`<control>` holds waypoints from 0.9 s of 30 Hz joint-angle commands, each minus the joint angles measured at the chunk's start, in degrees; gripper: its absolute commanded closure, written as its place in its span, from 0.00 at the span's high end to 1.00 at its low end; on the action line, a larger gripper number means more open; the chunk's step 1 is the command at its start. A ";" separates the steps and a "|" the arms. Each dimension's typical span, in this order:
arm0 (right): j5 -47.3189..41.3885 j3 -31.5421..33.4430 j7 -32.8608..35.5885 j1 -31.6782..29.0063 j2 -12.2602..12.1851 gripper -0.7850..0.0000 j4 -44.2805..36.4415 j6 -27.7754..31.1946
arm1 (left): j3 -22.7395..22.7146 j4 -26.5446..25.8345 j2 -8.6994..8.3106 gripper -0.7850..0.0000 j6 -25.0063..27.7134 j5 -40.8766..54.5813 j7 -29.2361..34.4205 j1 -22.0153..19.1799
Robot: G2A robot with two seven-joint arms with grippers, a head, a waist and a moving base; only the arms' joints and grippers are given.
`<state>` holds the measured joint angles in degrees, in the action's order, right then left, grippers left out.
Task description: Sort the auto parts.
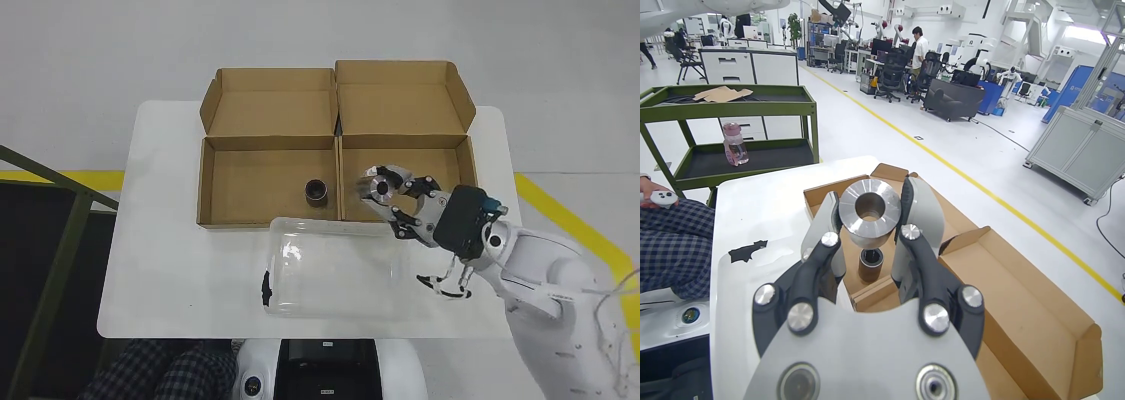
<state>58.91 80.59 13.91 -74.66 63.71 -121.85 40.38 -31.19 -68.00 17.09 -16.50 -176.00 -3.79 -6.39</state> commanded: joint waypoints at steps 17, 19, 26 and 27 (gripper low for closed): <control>10.71 -14.87 4.86 6.39 1.24 0.00 7.77 -4.81 | 0.00 0.00 0.00 1.00 0.00 0.00 0.00 0.00; 11.38 -16.39 5.02 7.59 1.52 0.00 9.26 -5.64 | 0.00 0.00 0.00 1.00 0.00 0.00 0.00 0.00; 12.85 -21.62 6.51 12.19 2.73 0.00 13.84 -8.93 | 0.00 0.00 0.00 1.00 0.00 0.00 0.00 0.00; 12.94 -22.37 6.72 12.92 2.94 0.00 14.44 -9.44 | 0.00 0.00 0.00 1.00 0.00 0.00 0.00 0.00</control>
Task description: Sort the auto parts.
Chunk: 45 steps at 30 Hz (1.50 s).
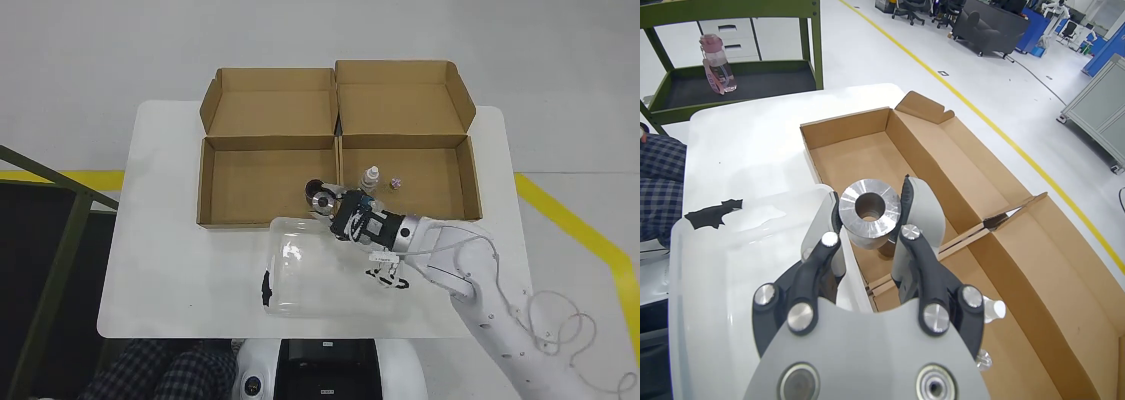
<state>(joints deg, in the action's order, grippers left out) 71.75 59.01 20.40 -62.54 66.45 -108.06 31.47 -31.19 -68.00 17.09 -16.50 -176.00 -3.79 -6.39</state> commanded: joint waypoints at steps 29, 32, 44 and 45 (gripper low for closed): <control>-0.64 -12.25 3.46 18.27 6.86 0.00 21.81 -15.18 | 0.00 0.00 0.00 1.00 0.00 0.00 0.00 0.00; -0.84 -12.90 3.52 19.32 7.44 0.00 24.04 -15.30 | 0.00 0.00 0.00 1.00 0.00 0.00 0.00 0.00; -2.48 -14.55 2.76 22.78 9.64 0.00 32.77 -15.55 | 0.00 0.00 0.00 1.00 0.00 0.00 0.00 0.00; -2.55 -14.67 2.73 22.94 9.81 0.00 33.24 -15.67 | 0.00 0.00 0.00 1.00 0.00 0.00 0.00 0.00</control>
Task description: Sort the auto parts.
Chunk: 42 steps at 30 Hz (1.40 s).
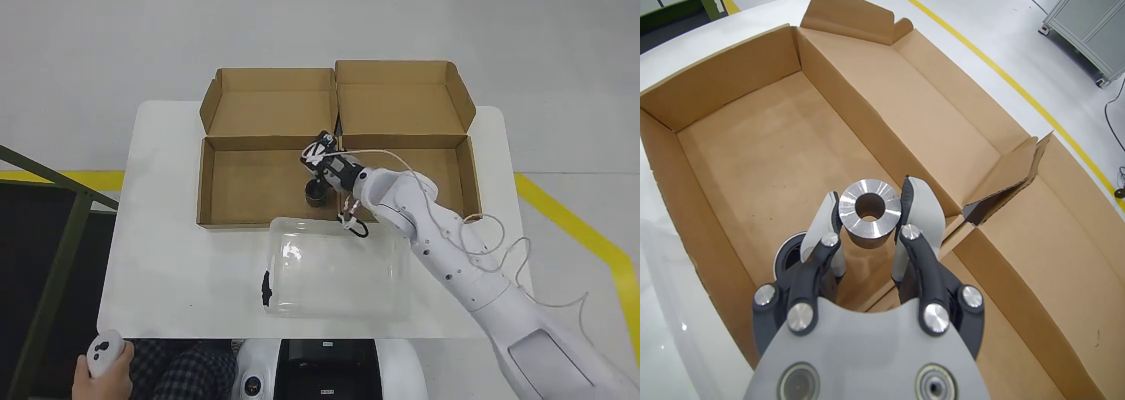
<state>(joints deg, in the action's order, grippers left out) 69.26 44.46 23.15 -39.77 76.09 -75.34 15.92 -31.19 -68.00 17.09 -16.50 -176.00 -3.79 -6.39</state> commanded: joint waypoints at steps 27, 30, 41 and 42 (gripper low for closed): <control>1.64 0.75 0.10 -0.16 2.12 0.44 -0.34 1.40 | 0.00 0.00 0.00 1.00 0.00 0.00 0.00 0.00; 2.41 2.02 0.55 -1.87 1.61 0.45 -4.96 2.63 | 0.00 0.00 0.00 1.00 0.00 0.00 0.00 0.00; 4.30 8.22 3.10 -13.39 -1.34 0.46 -24.27 10.90 | 0.00 0.00 0.00 1.00 0.00 0.00 0.00 0.00; 4.45 8.88 3.21 -14.62 -1.64 0.46 -25.75 11.70 | 0.00 0.00 0.00 1.00 0.00 0.00 0.00 0.00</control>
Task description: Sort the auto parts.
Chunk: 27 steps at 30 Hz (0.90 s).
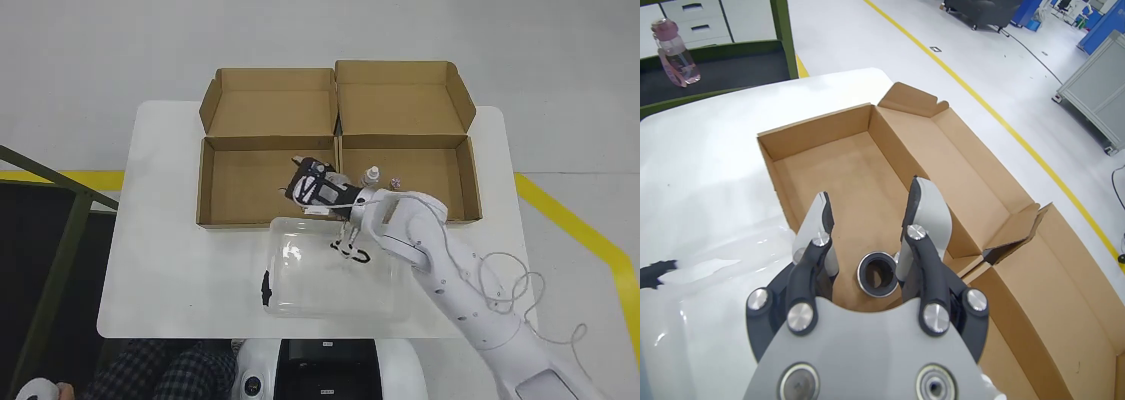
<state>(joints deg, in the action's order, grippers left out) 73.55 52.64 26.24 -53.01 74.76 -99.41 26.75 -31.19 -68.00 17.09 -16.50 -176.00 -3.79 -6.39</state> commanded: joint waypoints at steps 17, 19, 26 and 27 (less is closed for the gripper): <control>3.51 14.22 -3.72 -21.81 -5.23 0.49 -17.25 16.17 | 0.00 0.00 0.00 1.00 0.00 0.00 0.00 0.00; 3.50 16.15 -4.98 -23.78 -5.71 0.49 -18.31 17.50 | 0.00 0.00 0.00 1.00 0.00 0.00 0.00 0.00; 2.96 25.42 -13.71 -29.30 -6.87 0.50 -18.79 15.48 | 0.00 0.00 0.00 1.00 0.00 0.00 0.00 0.00; 2.68 26.73 -15.25 -29.95 -7.01 0.51 -18.44 15.40 | 0.00 0.00 0.00 1.00 0.00 0.00 0.00 0.00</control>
<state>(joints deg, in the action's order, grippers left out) 76.50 77.79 12.79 -82.30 67.89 -118.22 42.29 -31.19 -68.00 17.09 -16.50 -176.00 -3.79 -6.39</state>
